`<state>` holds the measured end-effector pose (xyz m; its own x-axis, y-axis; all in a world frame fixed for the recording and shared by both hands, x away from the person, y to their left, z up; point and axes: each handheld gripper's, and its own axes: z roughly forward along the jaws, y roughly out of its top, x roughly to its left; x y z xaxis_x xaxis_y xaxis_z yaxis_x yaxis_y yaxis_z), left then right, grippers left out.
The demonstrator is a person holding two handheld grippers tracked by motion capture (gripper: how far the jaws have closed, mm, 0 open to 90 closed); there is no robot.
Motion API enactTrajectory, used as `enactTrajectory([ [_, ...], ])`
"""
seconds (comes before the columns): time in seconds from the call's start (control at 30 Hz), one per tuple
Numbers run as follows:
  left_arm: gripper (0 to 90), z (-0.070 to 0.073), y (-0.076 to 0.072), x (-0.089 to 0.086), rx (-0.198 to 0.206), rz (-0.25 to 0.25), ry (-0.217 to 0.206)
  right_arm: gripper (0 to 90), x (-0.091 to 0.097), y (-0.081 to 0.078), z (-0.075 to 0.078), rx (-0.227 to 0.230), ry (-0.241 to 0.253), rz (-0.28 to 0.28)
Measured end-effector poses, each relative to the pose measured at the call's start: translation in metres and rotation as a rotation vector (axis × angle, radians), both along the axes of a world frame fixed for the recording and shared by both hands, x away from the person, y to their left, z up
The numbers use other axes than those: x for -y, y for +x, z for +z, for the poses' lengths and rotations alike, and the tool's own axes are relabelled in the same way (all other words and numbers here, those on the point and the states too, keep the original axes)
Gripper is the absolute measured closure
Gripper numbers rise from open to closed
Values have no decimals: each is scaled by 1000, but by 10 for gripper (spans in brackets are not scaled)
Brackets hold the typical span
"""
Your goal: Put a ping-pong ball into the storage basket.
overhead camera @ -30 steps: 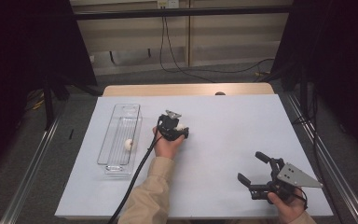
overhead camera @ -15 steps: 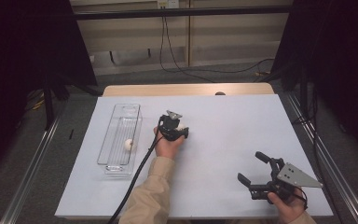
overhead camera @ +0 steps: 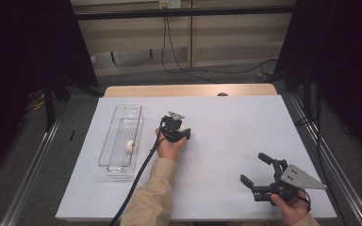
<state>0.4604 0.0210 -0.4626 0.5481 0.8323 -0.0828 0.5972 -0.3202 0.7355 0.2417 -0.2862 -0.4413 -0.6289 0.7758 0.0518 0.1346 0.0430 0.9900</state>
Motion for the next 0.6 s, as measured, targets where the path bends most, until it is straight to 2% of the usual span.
enactTrajectory([
  [0.3,509,1,0,-1,-4,0,7,25,0,0,0,1,1,0],
  [0.4,509,1,0,-1,-13,9,-8,25,0,0,0,2,0,-2],
  [0.6,509,4,-1,-3,-25,0,-11,25,0,0,0,2,1,0],
])
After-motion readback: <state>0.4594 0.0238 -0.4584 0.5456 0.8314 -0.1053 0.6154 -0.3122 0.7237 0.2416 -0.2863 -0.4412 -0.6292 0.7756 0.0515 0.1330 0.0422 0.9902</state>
